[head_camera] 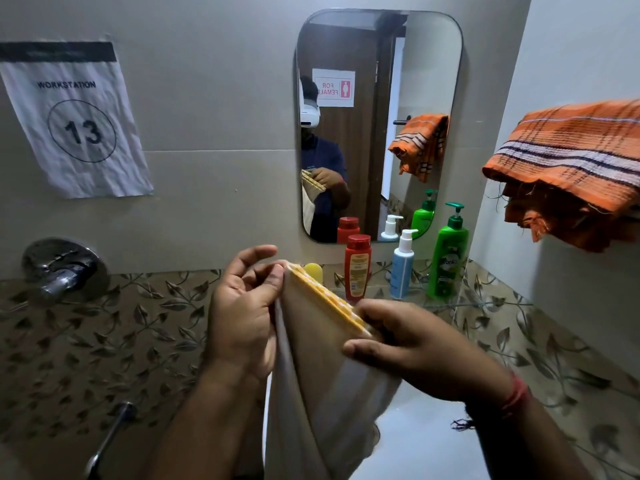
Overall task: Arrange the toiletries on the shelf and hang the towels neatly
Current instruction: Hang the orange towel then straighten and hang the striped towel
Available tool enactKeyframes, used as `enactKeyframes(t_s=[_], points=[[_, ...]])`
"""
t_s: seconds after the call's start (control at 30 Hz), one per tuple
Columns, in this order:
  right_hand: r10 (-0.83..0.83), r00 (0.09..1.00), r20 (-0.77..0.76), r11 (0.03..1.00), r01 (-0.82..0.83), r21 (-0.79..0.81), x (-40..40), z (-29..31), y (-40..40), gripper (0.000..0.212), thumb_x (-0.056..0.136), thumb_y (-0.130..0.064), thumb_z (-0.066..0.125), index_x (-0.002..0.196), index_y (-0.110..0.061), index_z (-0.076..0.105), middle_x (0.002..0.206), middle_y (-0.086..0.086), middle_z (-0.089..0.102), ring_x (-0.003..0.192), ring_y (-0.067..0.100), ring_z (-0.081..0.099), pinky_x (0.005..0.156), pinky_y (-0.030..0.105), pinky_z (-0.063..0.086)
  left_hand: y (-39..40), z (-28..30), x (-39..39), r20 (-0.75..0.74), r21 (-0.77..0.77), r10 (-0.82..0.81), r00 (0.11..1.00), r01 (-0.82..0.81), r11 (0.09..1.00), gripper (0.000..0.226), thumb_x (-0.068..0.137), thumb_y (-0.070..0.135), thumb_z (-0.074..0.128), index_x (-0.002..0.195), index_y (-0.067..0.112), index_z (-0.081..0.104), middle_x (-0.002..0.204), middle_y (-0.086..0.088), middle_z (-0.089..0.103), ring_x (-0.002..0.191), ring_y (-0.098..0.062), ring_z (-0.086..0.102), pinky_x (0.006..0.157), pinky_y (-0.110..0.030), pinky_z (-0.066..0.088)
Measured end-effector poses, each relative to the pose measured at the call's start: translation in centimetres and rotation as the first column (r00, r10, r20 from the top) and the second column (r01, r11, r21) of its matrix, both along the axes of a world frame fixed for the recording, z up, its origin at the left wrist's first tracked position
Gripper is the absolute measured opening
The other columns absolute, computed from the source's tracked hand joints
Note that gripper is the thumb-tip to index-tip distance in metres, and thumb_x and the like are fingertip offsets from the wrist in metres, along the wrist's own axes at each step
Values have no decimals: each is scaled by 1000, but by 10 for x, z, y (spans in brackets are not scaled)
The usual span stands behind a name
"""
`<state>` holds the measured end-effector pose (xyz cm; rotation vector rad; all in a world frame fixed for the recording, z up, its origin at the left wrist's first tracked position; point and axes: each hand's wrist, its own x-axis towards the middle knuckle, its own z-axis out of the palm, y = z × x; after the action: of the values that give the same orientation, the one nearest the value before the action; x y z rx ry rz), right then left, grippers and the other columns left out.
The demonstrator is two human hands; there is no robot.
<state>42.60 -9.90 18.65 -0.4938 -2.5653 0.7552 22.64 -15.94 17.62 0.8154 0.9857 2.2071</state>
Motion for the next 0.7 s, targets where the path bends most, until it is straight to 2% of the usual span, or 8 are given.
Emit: enactKeyframes(t_s=[0.1, 0.17, 0.23, 0.3, 0.37, 0.47, 0.57, 0.7], points=[[-12, 998, 64, 956, -7, 293, 6, -1, 4, 14, 94, -48, 56, 90, -36, 52, 81, -20, 59, 73, 1, 58, 58, 19, 46, 2, -4, -3, -193, -50, 123, 973, -135, 990, 32, 93, -9, 56, 98, 21, 67, 82, 1, 71, 79, -14, 67, 63, -20, 56], [-33, 998, 51, 936, 13, 353, 2, -4, 1, 23, 93, -55, 47, 97, -34, 56, 85, -15, 65, 74, 3, 62, 61, 30, 52, 2, -7, 3, -329, -81, 83, 940, -116, 990, 31, 92, -6, 59, 98, 23, 68, 86, 0, 71, 80, -10, 68, 63, -18, 54], [-63, 997, -43, 941, 74, 329, -3, -5, -3, 30, 91, -56, 43, 94, -30, 59, 81, -11, 65, 71, 8, 62, 59, 38, 51, 1, -11, 12, -383, -113, 17, 924, -65, 991, 30, 91, -6, 60, 95, 23, 69, 87, 0, 71, 79, -7, 68, 63, -17, 53], [-94, 981, -169, 957, 136, 258, -4, -2, -3, 26, 91, -52, 47, 87, -30, 61, 76, -12, 65, 68, 9, 61, 58, 36, 49, 0, -13, 18, -345, -129, -31, 938, -15, 992, 27, 92, -5, 59, 95, 20, 69, 84, 3, 71, 75, -4, 67, 62, -16, 53], [-135, 959, -250, 960, 189, 208, -4, 1, -2, 23, 92, -48, 53, 91, -30, 68, 79, -14, 69, 72, 6, 65, 59, 30, 50, 0, -15, 20, -227, -142, -93, 969, 61, 988, 22, 96, 2, 55, 98, 18, 69, 83, 5, 73, 73, -5, 68, 61, -18, 55], [-181, 939, -291, 958, 235, 163, -4, 3, -2, 21, 91, -42, 62, 101, -29, 74, 87, -16, 74, 80, 1, 68, 65, 25, 54, -2, -17, 19, -102, -140, -169, 980, 154, 978, 19, 100, 14, 51, 103, 15, 70, 94, -4, 74, 82, -15, 69, 67, -25, 59], [-225, 920, -320, 951, 278, 132, -5, 2, -2, 21, 88, -39, 63, 100, -28, 76, 87, -17, 74, 83, -2, 68, 69, 22, 54, -2, -18, 24, 18, -128, -247, 969, 248, 960, 22, 101, 9, 48, 109, 9, 68, 103, -14, 70, 93, -25, 67, 77, -32, 60], [-298, 885, -357, 929, 354, 103, -11, 2, -1, 20, 86, -37, 63, 97, -27, 76, 86, -18, 74, 83, -4, 67, 67, 13, 49, -3, -25, 32, 9, -108, -293, 956, 292, 950, 19, 94, 11, 53, 104, 12, 69, 101, -16, 71, 87, -26, 69, 68, -32, 61]])
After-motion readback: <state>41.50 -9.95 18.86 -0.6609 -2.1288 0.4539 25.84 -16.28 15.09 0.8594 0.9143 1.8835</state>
